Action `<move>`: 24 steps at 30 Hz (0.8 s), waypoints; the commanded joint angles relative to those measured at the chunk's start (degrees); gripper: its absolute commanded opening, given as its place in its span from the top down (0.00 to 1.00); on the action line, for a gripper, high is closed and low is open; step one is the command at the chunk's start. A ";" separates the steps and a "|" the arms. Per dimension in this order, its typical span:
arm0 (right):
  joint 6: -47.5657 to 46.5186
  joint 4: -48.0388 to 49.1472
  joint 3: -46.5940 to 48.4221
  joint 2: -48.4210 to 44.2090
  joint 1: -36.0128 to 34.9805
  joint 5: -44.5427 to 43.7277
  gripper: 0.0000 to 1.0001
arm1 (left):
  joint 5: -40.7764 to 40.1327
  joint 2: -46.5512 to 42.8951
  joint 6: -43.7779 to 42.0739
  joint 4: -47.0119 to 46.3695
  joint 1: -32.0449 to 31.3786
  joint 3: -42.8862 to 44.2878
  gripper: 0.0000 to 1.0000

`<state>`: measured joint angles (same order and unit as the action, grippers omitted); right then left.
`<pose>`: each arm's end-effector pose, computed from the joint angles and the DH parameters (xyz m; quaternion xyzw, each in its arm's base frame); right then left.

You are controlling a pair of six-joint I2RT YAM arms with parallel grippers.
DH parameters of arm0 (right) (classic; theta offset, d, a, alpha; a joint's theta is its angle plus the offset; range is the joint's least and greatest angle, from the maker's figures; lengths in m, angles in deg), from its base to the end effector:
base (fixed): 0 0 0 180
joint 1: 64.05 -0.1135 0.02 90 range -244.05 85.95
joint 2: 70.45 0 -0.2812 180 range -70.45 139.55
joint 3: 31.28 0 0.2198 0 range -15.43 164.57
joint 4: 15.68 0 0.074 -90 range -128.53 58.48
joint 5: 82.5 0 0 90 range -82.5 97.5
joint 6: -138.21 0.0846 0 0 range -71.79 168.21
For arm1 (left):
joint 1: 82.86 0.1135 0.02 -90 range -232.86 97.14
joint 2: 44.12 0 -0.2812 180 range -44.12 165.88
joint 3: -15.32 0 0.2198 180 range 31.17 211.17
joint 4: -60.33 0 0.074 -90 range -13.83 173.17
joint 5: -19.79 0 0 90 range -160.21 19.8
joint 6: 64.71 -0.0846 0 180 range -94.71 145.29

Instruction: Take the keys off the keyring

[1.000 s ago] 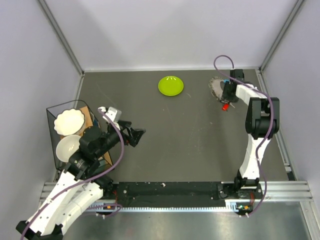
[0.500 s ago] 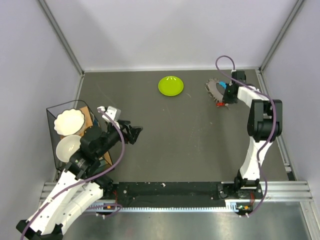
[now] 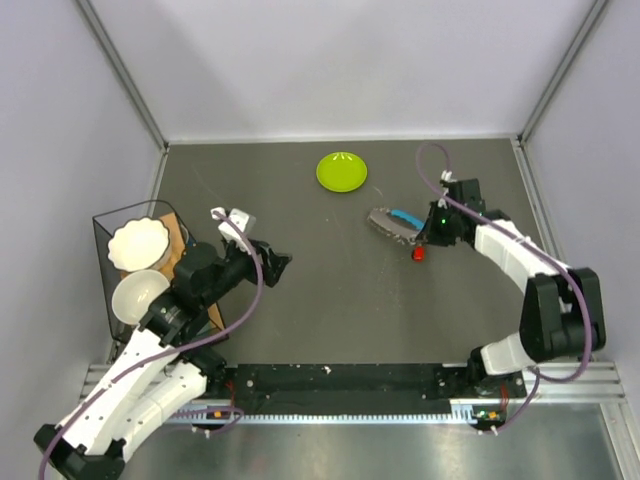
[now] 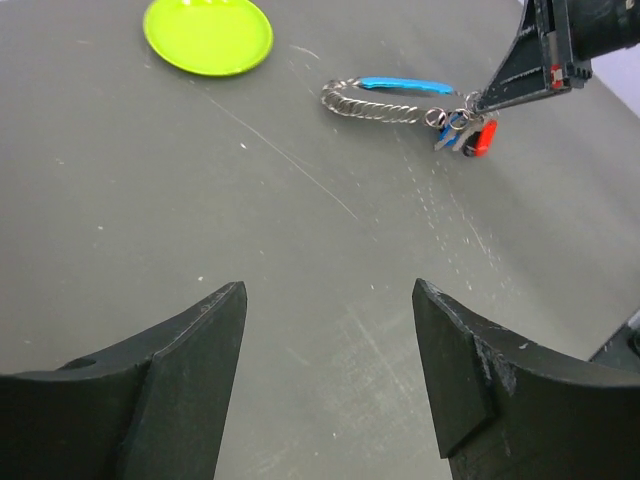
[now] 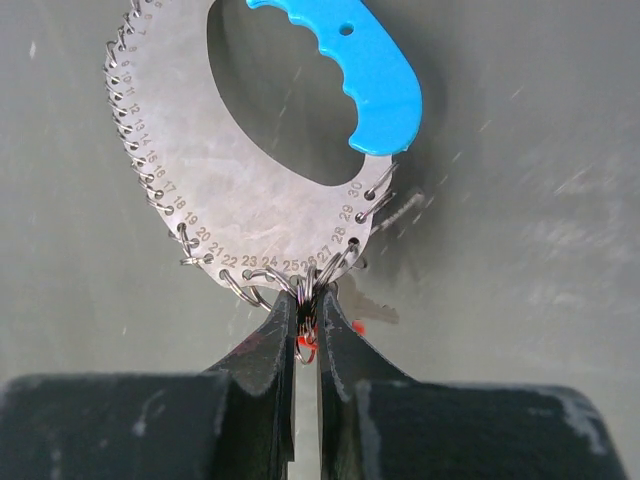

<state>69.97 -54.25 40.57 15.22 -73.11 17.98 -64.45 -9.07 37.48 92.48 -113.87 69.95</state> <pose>0.3019 0.0637 0.2169 0.0750 0.9401 0.1686 0.2865 0.1253 -0.0852 0.3142 0.1584 0.7637 -0.2664 0.5664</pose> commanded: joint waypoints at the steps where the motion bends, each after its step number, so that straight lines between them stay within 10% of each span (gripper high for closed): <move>1: 3.37 2.68 -5.72 -10.05 -2.98 5.07 1.00 | 5.83 3.44 -5.84 -4.27 -1.86 3.14 0.28; 13: 5.74 3.47 -11.71 -24.31 -6.41 19.74 1.00 | 11.73 11.87 -33.87 -12.71 -10.83 4.72 0.15; 24: 14.53 4.97 -11.45 -34.16 -8.17 23.97 1.00 | 16.04 24.18 -33.03 -18.94 -18.47 9.38 0.09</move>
<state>79.52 -53.59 27.70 -15.18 -80.80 38.92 -51.07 13.22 3.29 79.94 -129.97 76.55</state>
